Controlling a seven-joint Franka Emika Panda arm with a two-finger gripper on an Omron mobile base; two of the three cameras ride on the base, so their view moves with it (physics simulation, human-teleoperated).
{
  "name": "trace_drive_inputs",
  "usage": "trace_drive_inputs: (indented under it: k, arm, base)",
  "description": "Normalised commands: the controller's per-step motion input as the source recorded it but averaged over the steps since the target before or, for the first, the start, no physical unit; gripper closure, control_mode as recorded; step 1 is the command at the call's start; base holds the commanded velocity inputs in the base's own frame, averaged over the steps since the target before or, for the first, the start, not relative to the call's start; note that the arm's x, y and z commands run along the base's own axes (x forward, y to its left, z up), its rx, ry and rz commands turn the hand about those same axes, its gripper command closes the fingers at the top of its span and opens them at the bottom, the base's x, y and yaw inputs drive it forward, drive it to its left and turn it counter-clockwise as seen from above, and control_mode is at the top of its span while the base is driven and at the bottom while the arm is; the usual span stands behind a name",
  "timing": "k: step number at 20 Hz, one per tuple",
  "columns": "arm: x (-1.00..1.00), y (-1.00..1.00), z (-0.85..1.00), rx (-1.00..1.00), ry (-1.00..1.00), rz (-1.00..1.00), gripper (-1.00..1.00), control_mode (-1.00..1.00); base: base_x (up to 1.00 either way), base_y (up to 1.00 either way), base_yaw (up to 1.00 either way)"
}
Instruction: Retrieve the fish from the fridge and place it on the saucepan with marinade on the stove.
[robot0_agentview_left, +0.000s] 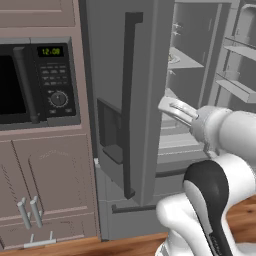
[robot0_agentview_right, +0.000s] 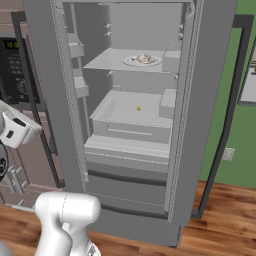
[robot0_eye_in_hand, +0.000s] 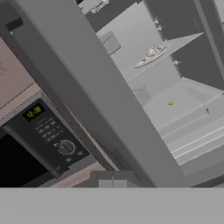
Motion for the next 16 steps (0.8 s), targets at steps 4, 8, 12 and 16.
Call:
trace_drive_inputs:
  k: [4,8,12,16]
  arm:
    - [0.0,-0.33,0.08,0.0,0.0,0.05,1.0,-1.0]
    - [0.0,0.0,0.0,0.0,0.0,0.01,-1.0,-1.0]
    - [0.0,0.0,0.0,0.0,0.0,0.0,-1.0,-1.0]
    - [0.0,0.0,0.02,-0.02,-0.08,0.09,-1.0,-1.0]
  base:
    - [0.0,0.0,0.0]
    - [0.0,0.0,0.0]
    - [0.0,0.0,0.0]
    - [0.0,0.0,0.0]
